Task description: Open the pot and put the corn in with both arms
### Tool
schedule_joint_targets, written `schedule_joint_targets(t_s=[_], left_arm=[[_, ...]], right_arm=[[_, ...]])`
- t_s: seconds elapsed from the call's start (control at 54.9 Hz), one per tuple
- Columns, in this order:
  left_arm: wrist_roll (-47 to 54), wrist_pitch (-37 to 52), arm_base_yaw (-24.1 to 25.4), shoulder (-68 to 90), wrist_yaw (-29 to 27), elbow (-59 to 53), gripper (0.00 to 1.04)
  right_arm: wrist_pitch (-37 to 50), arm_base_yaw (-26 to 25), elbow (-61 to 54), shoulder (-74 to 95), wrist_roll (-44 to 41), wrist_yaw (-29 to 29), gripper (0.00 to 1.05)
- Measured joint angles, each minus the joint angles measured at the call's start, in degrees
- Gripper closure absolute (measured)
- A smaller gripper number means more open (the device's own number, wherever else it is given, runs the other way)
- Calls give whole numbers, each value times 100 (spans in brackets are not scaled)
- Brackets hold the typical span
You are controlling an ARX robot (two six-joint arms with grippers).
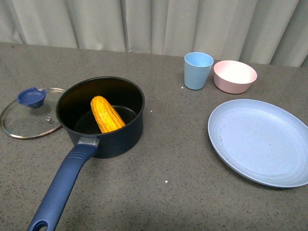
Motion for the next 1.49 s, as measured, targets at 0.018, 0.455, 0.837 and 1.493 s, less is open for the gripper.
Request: schedule_joint_targets(t_s=[0.018,0.455,0.837,1.493], left_arm=[[0,0,0,0,0,0,6],[0,0,0,0,0,0,6],[0,0,0,0,2,0,6],[0,0,0,0,0,0,6]], right_arm=[[-48,0,0,-52,0,0,104],[-887,0,0,-905,0,-2,104],[-2129,0,4,-2127,-9,-17,97],[-2153,0,4,-2133,-7,-17,9]])
